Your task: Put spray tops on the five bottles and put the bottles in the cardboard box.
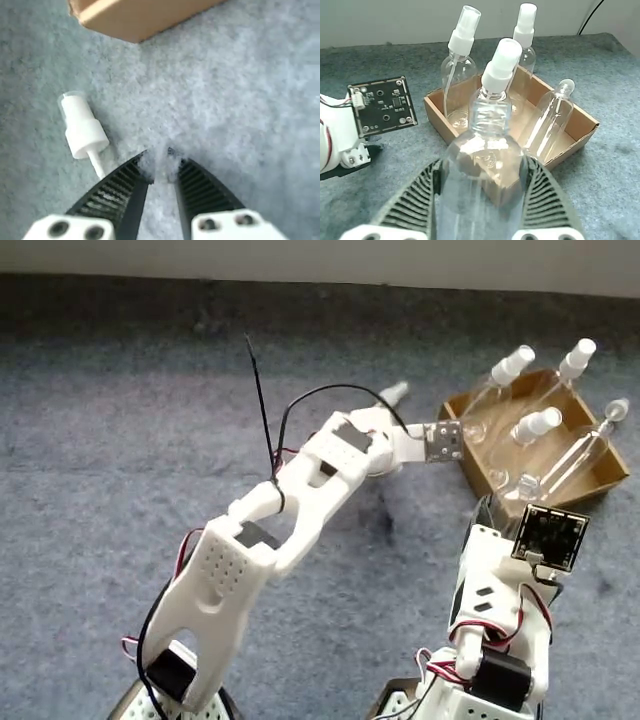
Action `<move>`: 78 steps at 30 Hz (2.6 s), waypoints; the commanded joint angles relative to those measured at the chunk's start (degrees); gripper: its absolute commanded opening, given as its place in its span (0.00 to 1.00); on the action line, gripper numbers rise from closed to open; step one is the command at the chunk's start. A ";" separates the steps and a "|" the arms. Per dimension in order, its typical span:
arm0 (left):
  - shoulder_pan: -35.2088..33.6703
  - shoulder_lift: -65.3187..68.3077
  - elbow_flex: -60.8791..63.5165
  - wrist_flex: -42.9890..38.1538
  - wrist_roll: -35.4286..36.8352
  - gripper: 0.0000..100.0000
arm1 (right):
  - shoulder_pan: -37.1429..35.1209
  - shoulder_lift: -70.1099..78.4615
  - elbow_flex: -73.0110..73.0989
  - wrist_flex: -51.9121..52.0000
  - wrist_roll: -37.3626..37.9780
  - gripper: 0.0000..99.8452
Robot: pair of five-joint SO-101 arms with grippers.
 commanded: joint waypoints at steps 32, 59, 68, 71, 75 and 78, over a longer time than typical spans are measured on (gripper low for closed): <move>-6.11 -0.75 -2.33 -18.02 19.08 0.20 | 0.31 -0.66 2.59 -0.22 -0.53 0.04; -5.58 22.64 -32.75 -22.33 26.11 0.20 | 0.31 -0.66 2.59 -0.13 -0.53 0.04; -6.02 38.11 -55.16 -12.22 25.85 0.12 | 0.22 -0.66 2.59 -0.04 -0.53 0.04; -5.93 40.22 -61.41 -6.86 25.85 0.00 | 0.22 -0.66 2.59 -0.04 -0.53 0.04; -5.85 41.80 -68.00 1.05 25.85 0.03 | 0.22 -0.66 2.59 -0.13 -0.53 0.04; -6.29 42.24 -71.43 6.24 25.76 0.01 | 0.22 -0.66 2.59 -0.13 -0.53 0.04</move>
